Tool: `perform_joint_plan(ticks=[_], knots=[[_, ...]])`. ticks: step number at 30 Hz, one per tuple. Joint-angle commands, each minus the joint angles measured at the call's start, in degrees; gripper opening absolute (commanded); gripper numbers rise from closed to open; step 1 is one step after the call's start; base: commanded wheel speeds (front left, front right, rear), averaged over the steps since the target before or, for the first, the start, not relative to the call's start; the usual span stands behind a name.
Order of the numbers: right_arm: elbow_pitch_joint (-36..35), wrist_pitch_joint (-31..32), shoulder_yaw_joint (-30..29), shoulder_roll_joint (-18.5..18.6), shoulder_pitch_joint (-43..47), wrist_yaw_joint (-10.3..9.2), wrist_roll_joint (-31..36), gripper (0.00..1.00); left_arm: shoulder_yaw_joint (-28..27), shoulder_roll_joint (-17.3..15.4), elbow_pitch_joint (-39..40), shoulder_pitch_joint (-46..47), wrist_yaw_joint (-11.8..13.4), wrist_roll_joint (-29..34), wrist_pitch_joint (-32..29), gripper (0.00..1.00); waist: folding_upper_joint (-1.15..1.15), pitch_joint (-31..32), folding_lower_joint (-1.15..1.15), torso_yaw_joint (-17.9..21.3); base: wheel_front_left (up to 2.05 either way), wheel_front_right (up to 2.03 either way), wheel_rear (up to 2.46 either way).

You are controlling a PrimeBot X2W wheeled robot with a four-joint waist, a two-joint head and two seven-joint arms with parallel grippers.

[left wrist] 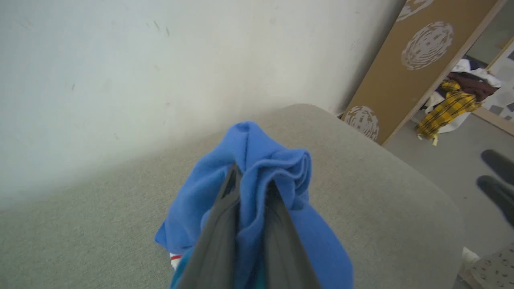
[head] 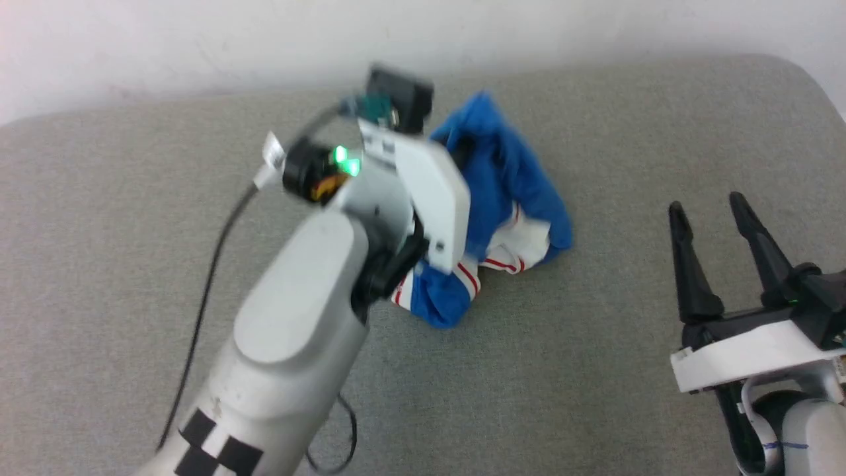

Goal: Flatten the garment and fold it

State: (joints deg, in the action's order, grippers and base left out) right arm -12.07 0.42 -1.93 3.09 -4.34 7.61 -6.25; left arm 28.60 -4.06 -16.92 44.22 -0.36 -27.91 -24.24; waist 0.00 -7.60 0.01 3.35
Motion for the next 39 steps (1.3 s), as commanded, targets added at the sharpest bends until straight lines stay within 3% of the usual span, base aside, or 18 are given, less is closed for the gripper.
perform_joint_plan(ticks=[1,10,12,20,25,30,33,39], knots=[[0.31,-0.13,0.26,-0.21,-0.76,-0.12,-0.40,1.00,0.55,-0.43,-1.53,-1.48,0.42,0.95,0.75,0.00,0.00,-1.65,-0.01,1.52,0.00,0.00,0.00],[2.41,-0.21,0.84,0.32,-1.92,-0.12,-0.75,1.00,2.52,-1.04,-19.50,-5.57,2.94,4.18,8.34,0.00,0.00,-4.20,-0.01,3.53,0.00,0.00,0.00],[2.59,-0.23,0.35,0.52,-1.76,-0.12,-0.73,1.00,2.48,-0.53,-20.90,-5.14,2.70,3.88,11.11,1.00,0.00,-4.26,-0.01,3.03,0.00,0.00,0.00],[2.41,0.33,0.04,0.37,-0.45,-0.12,-0.63,1.00,0.12,0.23,-15.72,-4.16,2.33,2.37,25.78,1.00,0.00,-1.55,-0.01,0.21,0.00,0.00,0.00],[2.03,0.56,-0.62,0.14,1.47,-0.12,-0.49,1.00,-2.62,-3.54,-3.68,-10.27,3.87,1.96,31.67,1.00,0.00,0.19,-0.01,-1.31,0.00,0.00,0.00],[1.99,0.55,-0.81,-0.04,3.69,-0.12,-0.84,1.00,-5.62,-9.62,9.75,-22.02,9.77,4.89,36.07,1.00,0.00,1.02,-0.01,-1.96,0.00,0.00,0.00],[2.12,0.47,-0.91,-0.11,5.00,-0.12,-1.00,1.00,-8.03,-11.40,16.86,-30.62,13.56,5.90,38.00,1.00,0.00,1.47,-0.01,-2.09,0.00,0.00,0.00],[2.81,0.37,-1.15,-0.19,8.09,-0.12,-1.57,1.00,-11.85,-11.55,27.35,-47.03,15.68,7.79,39.19,1.00,0.00,2.44,-0.01,-2.91,0.00,0.00,0.00]])
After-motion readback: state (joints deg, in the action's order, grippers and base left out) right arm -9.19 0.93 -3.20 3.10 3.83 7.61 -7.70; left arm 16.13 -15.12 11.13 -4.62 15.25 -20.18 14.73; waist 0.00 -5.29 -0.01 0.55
